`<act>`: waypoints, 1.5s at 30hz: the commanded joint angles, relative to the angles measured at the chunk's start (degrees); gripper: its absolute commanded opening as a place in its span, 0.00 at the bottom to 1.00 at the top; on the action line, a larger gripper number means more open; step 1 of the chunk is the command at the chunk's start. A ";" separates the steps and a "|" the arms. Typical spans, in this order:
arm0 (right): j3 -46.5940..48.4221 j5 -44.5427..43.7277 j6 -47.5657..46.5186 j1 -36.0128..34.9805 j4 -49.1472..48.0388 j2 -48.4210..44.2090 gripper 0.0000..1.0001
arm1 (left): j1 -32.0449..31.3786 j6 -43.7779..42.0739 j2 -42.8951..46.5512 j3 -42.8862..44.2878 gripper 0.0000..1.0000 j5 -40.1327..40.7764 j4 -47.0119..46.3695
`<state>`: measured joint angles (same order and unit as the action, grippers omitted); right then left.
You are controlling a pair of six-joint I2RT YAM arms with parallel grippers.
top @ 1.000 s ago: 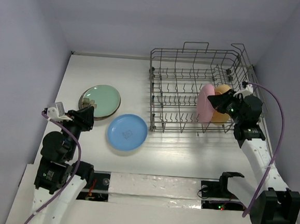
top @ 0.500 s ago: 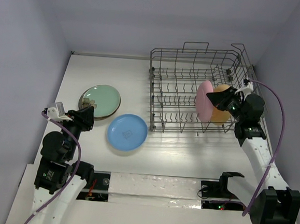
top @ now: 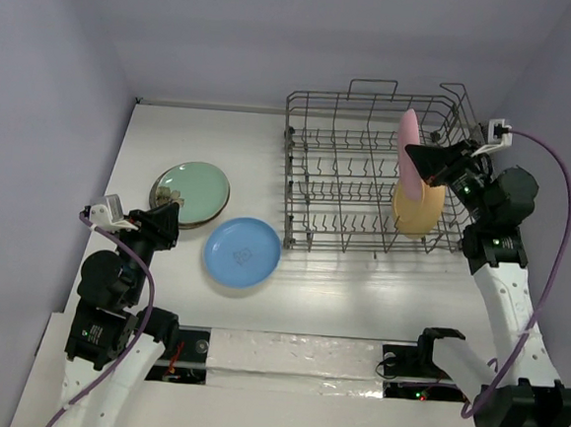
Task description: Unload the plates from the dish rack
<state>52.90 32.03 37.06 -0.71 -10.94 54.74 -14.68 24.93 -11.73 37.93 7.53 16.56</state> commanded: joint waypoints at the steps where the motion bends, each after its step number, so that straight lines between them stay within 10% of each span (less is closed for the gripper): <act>1: 3.87 4.96 -1.99 -0.34 -3.03 -1.74 0.00 | -0.35 -0.32 -0.40 0.74 0.24 -0.76 -2.41; 13: 19.59 -14.61 -18.84 -44.43 15.05 13.69 0.00 | 0.17 -1.02 -1.81 0.91 0.29 -0.85 -2.58; 19: 30.84 -23.84 -23.60 -59.12 20.15 30.75 0.00 | 0.70 -1.02 -1.37 1.35 0.50 0.11 -2.06; 33: 37.80 -42.31 -26.95 -67.58 22.28 55.64 0.00 | 2.55 0.38 0.74 1.88 0.57 5.48 -0.12; 40: 38.50 -43.80 -25.64 -70.31 24.29 55.13 0.56 | 2.55 0.38 0.92 1.71 0.57 4.60 -0.21; 45: 32.73 -52.29 -24.05 -70.31 23.16 43.92 0.51 | 2.55 0.39 0.92 1.53 0.57 3.90 -0.38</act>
<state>87.66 -11.92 11.73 -70.94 13.93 109.27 -12.36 25.02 -11.27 38.02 12.25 17.85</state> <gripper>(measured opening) 0.551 0.567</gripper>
